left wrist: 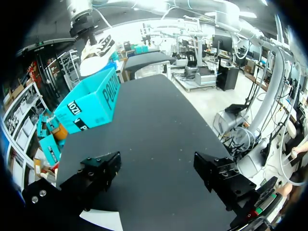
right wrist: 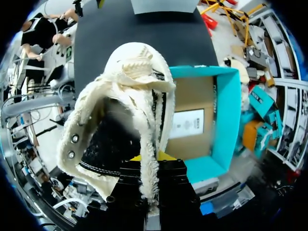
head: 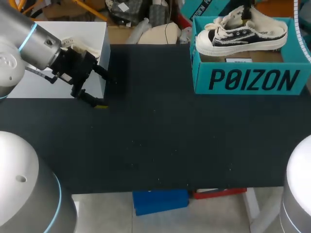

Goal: Take the shoe out of the shoebox, open the shoe tongue, remove and reinsert the insole, then place the shoe into the shoebox

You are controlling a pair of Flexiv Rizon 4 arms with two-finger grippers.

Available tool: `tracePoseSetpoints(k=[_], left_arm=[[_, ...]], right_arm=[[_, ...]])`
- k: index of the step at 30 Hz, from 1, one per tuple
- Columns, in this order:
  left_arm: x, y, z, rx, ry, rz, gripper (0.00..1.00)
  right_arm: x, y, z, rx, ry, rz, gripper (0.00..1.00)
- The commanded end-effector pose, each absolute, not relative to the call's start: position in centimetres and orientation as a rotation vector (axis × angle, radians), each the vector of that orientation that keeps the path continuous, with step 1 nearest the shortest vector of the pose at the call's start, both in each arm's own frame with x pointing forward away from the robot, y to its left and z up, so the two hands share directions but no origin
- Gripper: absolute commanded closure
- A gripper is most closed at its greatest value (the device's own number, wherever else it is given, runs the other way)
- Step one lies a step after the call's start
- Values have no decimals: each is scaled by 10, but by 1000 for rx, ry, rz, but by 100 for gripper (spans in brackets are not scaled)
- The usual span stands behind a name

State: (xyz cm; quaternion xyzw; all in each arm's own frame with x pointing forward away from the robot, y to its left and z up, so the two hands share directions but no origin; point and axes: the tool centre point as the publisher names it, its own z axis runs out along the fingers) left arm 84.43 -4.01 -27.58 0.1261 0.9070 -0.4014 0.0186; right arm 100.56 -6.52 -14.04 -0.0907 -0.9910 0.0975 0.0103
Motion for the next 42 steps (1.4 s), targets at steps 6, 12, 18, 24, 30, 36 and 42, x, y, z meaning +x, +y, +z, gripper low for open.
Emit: tracePoseSetpoints(k=[6,12,18,24,30,36,42], left_arm=[[844,-41,-277,391,2813,-1243,0],[844,-41,-277,391,2813,-1243,0],[844,-41,-277,391,2813,-1243,0],[844,-41,-277,391,2813,-1243,0],[844,-41,-277,391,2813,-1243,0],[844,-41,-277,391,2813,-1243,0],[844,-41,-277,391,2813,-1243,0]], right_arm=[[1036,-98,-168,-268,-3094,202,100],[1054,-122,-189,-296,-3050,185,100],[1070,-137,-202,-310,-3024,167,100],[1083,-144,-215,-323,-3009,141,100],[1090,-147,-232,-326,-2996,97,100],[1096,-152,-255,-335,-2983,50,100],[1100,-150,-280,-326,-2957,11,100]])
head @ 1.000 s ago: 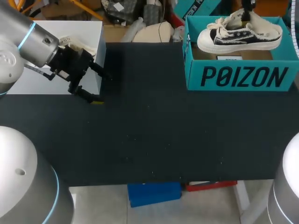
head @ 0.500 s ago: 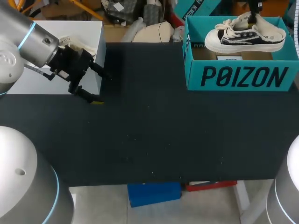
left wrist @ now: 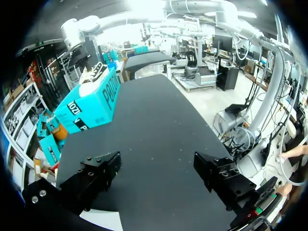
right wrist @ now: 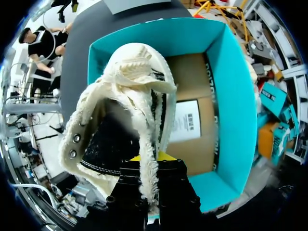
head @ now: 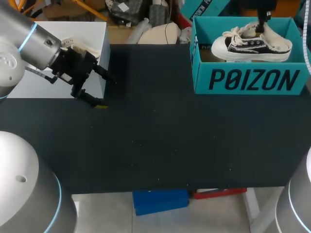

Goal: Take the shoe out of the shoebox, open the shoe tongue, remove and reinsert the insole, then place the shoe into the shoebox

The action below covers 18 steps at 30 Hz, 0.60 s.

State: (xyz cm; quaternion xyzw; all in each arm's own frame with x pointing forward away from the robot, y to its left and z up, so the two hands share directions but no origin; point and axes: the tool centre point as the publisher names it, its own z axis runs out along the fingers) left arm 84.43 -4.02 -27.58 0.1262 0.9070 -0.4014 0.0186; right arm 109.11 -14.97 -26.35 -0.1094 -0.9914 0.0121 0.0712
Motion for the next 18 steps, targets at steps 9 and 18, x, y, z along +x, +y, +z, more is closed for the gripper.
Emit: tracePoseSetpoints(k=[9,18], left_arm=[[844,-41,-277,391,2813,-1243,0],[844,-41,-277,391,2813,-1243,0]], right_arm=[[1104,-147,-316,-296,-2918,-37,100],[1099,-142,-350,-292,-2874,-63,100]])
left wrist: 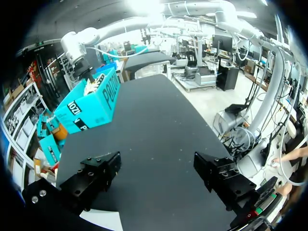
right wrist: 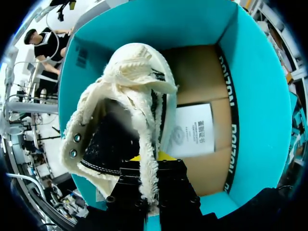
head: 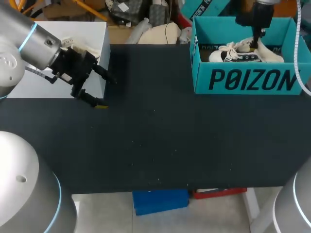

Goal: Take the shoe out of the shoebox, open the shoe tongue, remove and reinsert the insole, then place the shoe into the shoebox

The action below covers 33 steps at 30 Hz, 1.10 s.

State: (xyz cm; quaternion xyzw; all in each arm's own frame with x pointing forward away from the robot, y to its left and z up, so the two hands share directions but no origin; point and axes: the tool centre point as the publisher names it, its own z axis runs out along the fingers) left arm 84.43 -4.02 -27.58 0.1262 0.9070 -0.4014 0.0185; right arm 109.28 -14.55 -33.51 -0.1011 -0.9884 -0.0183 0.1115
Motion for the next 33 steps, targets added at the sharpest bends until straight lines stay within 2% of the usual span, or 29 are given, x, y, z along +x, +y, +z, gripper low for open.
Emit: tracePoseSetpoints(k=[1,16,17,18,19,20,28,29,31,32,33], left_arm=[[844,-41,-277,391,2813,-1243,0],[844,-41,-277,391,2813,-1243,0],[844,-41,-277,391,2813,-1243,0],[844,-41,-277,391,2813,-1243,0],[844,-41,-277,391,2813,-1243,0],[844,-41,-277,391,2813,-1243,0],[844,-41,-277,391,2813,-1243,0],[844,-41,-277,391,2813,-1243,0],[844,-41,-277,391,2813,-1243,0],[844,-41,-277,391,2813,-1243,0],[844,-41,-277,391,2813,-1243,0]], right_arm=[[1098,-142,-353,-296,-2868,-69,100],[1101,-128,-385,-279,-2812,-55,98],[1100,-128,-386,-281,-2809,-53,71],[1100,-128,-386,-281,-2806,-47,22],[1100,-128,-386,-288,-2803,-39,4],[1100,-128,-386,-297,-2803,-37,0],[1098,-143,-358,-436,-2865,40,0],[1097,-144,-352,-454,-2888,53,6],[1097,-148,-341,-486,-2923,89,10],[1097,-149,-335,-503,-2940,93,17],[1096,-150,-328,-510,-2948,106,18]])
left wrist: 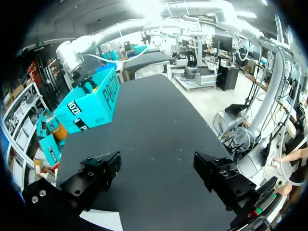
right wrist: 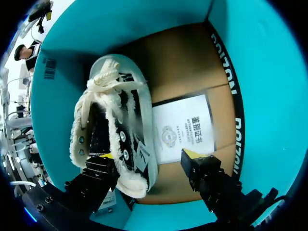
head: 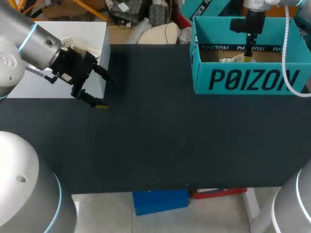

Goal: Take the shoe out of the shoebox, open the shoe tongue, remove and reinsert the insole, then place the shoe into the shoebox

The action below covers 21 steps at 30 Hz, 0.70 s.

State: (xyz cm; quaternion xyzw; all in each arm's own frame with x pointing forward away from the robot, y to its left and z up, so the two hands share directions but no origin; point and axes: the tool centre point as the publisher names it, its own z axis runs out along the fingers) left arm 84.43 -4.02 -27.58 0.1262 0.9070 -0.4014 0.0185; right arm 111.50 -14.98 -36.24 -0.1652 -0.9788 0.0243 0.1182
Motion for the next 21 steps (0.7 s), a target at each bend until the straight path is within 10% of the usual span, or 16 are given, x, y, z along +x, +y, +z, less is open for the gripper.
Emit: tracePoseSetpoints(k=[1,21], left_arm=[[844,-41,-277,391,2813,-1243,0],[844,-41,-277,391,2813,-1243,0]], right_arm=[[1096,-150,-322,-509,-2959,121,18],[1055,-116,-171,-670,-3140,295,11]])
